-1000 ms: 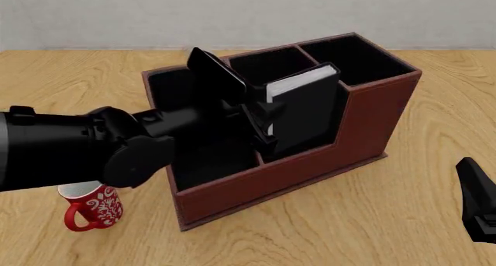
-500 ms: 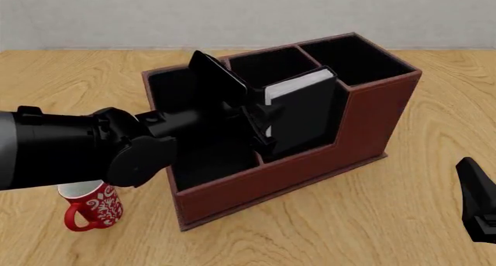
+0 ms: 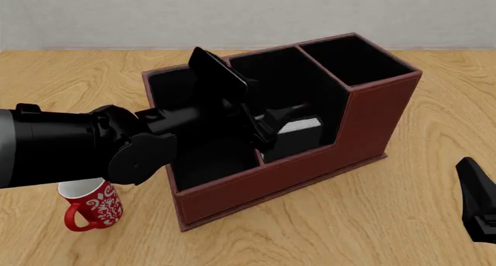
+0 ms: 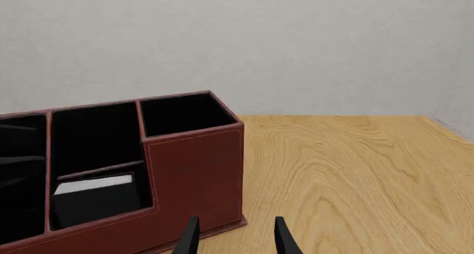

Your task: Pick up the book and place it in the back compartment of the caddy.

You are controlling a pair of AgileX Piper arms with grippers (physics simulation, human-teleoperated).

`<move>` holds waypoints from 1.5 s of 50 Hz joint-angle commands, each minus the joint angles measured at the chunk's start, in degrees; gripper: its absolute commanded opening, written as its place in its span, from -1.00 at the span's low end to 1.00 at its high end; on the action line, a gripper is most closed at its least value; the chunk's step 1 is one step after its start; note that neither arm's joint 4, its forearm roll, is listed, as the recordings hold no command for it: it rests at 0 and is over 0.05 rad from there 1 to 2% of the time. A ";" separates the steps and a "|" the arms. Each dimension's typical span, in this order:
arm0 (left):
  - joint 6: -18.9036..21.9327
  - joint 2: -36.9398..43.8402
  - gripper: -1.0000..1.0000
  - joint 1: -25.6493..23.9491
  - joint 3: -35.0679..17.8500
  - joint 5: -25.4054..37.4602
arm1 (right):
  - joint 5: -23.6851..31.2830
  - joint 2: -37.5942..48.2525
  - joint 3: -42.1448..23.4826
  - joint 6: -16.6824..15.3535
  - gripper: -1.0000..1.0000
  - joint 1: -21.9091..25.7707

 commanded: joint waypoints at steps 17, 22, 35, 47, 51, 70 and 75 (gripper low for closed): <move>0.02 -1.06 1.00 -0.69 0.32 0.39 | 0.00 0.01 0.00 -0.01 1.00 -0.01; 2.35 -1.22 1.00 0.42 0.52 0.63 | 0.00 -0.01 0.00 -0.01 1.00 0.01; 2.85 -7.64 1.00 0.57 3.66 1.98 | 0.00 -0.01 0.00 0.00 1.00 0.00; 2.06 -15.39 1.00 1.67 6.93 4.51 | 0.00 0.01 0.00 0.01 1.00 0.00; 1.28 -18.37 1.00 2.01 8.02 5.53 | 0.00 0.00 0.00 -0.02 1.00 -0.01; 1.97 -30.16 1.00 3.34 11.09 13.70 | 0.00 0.00 0.00 0.00 1.00 0.00; 1.89 -33.50 1.00 4.57 11.01 16.21 | 0.00 -0.01 0.00 -0.01 1.00 0.00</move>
